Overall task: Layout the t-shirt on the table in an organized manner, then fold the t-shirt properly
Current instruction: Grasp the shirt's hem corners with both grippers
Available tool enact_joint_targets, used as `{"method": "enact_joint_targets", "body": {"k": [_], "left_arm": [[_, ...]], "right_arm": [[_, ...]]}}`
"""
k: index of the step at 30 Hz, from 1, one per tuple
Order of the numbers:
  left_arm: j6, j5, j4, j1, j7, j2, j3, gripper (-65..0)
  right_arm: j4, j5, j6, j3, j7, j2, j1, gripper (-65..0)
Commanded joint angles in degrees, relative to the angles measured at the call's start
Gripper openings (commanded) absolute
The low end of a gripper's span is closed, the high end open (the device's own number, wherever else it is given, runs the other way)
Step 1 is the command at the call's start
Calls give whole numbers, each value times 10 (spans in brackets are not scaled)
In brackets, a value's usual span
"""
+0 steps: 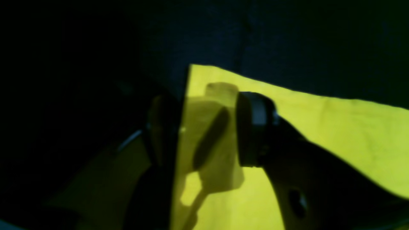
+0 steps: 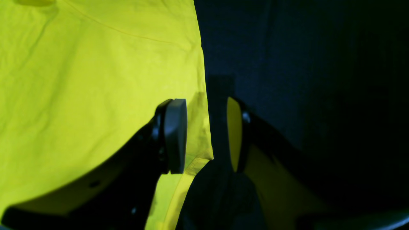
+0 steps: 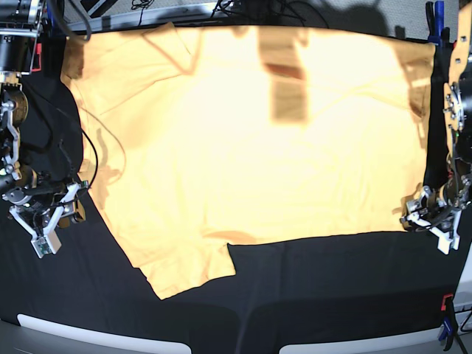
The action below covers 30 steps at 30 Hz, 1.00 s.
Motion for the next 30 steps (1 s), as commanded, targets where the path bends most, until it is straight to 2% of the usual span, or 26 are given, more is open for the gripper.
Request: {"method": "enact_joint_targets", "body": {"k": [1,3,6,7,10,12,15,18,21,25,30], "left_arm": [[-7,-3,6,-15,7,0,-1,-406],[-6,-2,6,-15,7,4,-1,-473],[-6,-2,6,-15,7,5,-1,-650],[-6,-2,6,-15,7,4,-1,-650],[-6,-2,6,-15,7,5,-2,-650],[-6,-2,6,-15,6,8,-2,-650],[-6,-3,6,-15,6,12,-2,-650],[-6,-2,6,-15,7,17,-2,-650],[-6,-2,6,-15,9,24,-2,-650],[-6,-2,6,-15,15,33,-2,-650],[-6,-3,6,-15,15,39,-2,-650]], "right_arm": [[9,6,0,6,9,12,14,-440],[9,-1,0,6,11,12,14,-440],[9,-16,0,6,32,12,14,-440],[9,-16,0,6,43,12,14,-434],[3,-12,0,6,73,12,14,-353],[-23,-10,0,5,82,10,26,-322],[-107,11,1,-4,77,11,79,-322],[-202,24,29,-31,47,10,160,-323],[-294,23,39,-79,19,11,239,-323],[-431,23,40,-146,19,7,322,-323],[-575,14,80,-207,37,-5,393,-323]]}}
